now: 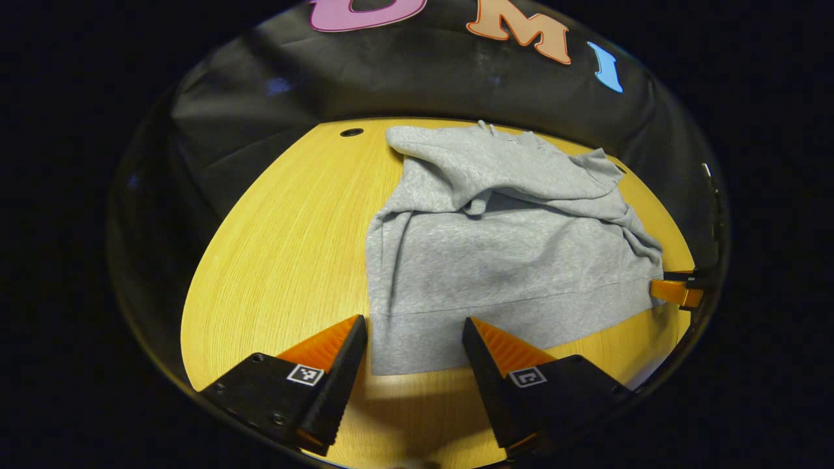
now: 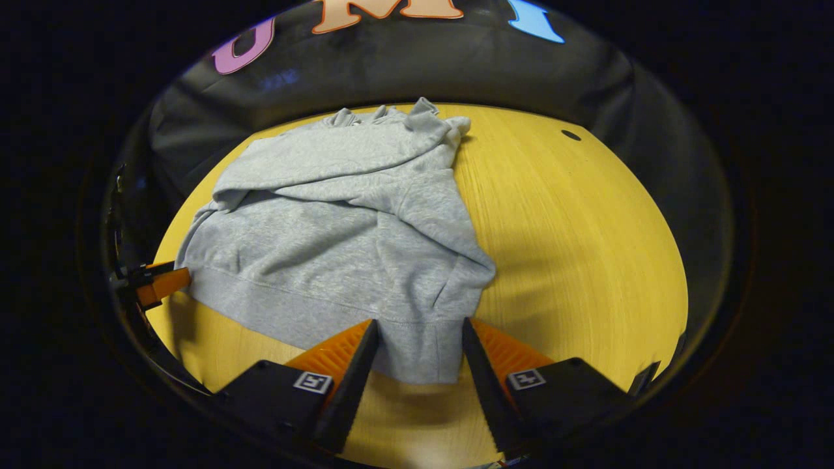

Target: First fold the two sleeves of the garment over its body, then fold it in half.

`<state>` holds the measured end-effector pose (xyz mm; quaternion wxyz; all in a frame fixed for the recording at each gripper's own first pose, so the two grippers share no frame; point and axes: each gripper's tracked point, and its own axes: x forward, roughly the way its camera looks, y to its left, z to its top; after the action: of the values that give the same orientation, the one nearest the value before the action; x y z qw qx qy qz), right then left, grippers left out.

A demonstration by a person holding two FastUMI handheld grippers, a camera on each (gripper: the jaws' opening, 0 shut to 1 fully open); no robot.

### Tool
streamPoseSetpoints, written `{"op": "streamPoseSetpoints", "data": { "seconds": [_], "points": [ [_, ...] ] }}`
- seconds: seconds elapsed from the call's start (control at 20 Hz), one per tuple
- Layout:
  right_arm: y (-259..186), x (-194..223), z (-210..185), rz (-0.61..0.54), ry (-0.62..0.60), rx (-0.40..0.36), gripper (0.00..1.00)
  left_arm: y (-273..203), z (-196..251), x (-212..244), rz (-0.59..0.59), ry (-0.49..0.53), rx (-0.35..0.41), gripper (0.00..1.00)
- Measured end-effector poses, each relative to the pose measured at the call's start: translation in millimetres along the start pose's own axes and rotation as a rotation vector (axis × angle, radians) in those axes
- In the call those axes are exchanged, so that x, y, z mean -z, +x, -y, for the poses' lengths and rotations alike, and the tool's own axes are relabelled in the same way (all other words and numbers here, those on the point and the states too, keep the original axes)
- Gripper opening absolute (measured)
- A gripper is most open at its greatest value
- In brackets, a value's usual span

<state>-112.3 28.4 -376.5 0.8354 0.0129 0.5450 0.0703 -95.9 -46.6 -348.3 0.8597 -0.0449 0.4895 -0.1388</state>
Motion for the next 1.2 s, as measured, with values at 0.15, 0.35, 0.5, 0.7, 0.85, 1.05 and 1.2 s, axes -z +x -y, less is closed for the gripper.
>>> {"op": "streamPoseSetpoints", "data": {
  "seconds": [0.15, 0.35, 0.5, 0.7, 0.85, 1.05, 1.2],
  "points": [
    [2, -2, -11, -0.019, -0.009, -0.047, 0.51, 2, 8, -3, -0.018, 0.006, 0.036, 0.59],
    [1, -2, -19, -0.052, -0.002, -0.072, 0.04, 9, 19, -10, 0.005, -0.048, 0.084, 0.07],
    [0, -1, -19, -0.079, 0.032, -0.093, 0.04, 2, 20, -6, -0.024, -0.089, 0.119, 0.0],
    [-5, 3, -17, -0.097, 0.044, -0.115, 0.04, -6, 22, 0, -0.042, -0.106, 0.127, 0.0],
    [-8, 3, -15, -0.11, 0.036, -0.126, 0.04, -5, 24, 1, -0.058, -0.094, 0.131, 0.0],
    [-11, 0, -12, -0.127, 0.024, -0.144, 0.04, -7, 29, 1, -0.088, -0.103, 0.14, 0.0],
    [-11, -4, -11, -0.138, 0.001, -0.15, 0.04, -10, 31, 0, -0.105, -0.106, 0.141, 0.0]
  ]
}}
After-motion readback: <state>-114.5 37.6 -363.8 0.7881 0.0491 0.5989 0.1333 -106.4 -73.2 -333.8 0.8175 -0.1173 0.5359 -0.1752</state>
